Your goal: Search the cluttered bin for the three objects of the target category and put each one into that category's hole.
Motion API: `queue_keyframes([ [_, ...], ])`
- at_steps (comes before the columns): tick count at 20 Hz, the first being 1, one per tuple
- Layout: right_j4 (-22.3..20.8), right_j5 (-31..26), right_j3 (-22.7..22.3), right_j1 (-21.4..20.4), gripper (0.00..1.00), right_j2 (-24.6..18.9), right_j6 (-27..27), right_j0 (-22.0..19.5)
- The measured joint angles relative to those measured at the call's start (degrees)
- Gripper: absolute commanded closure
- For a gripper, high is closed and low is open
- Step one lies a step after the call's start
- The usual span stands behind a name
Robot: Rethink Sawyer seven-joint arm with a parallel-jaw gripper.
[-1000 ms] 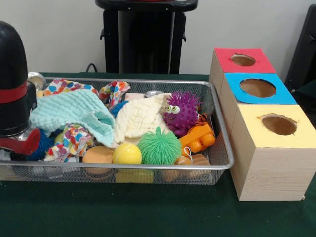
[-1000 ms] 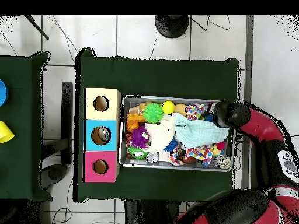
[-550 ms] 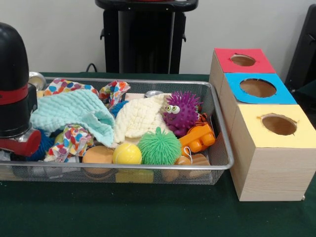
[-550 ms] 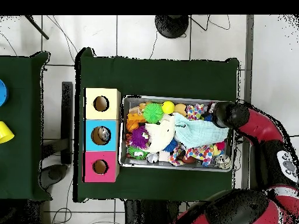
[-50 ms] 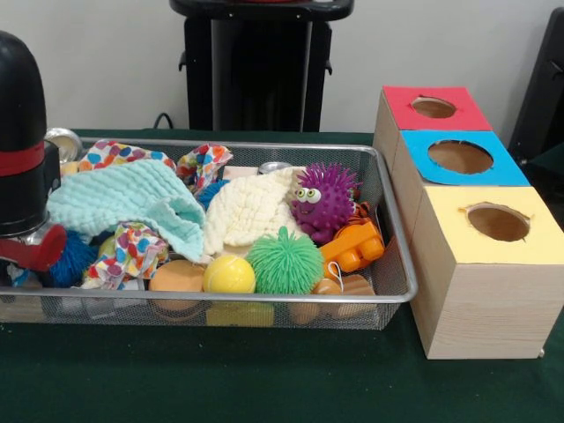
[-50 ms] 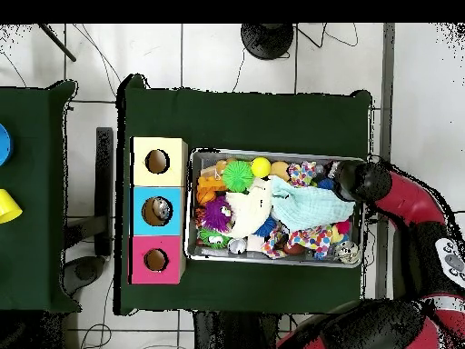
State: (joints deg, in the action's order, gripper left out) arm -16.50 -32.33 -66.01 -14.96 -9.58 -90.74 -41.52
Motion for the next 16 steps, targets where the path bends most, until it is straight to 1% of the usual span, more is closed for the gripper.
queue_keyframes([
  [6,0.01,0.07,-1.35,-1.55,0.0,0.39,-0.01,0.45],
  [10,0.08,0.07,-2.8,-3.33,0.0,1.07,-0.01,1.28],
  [16,1.34,0.07,-5.22,-7.19,0.0,2.74,-0.01,2.99],
])
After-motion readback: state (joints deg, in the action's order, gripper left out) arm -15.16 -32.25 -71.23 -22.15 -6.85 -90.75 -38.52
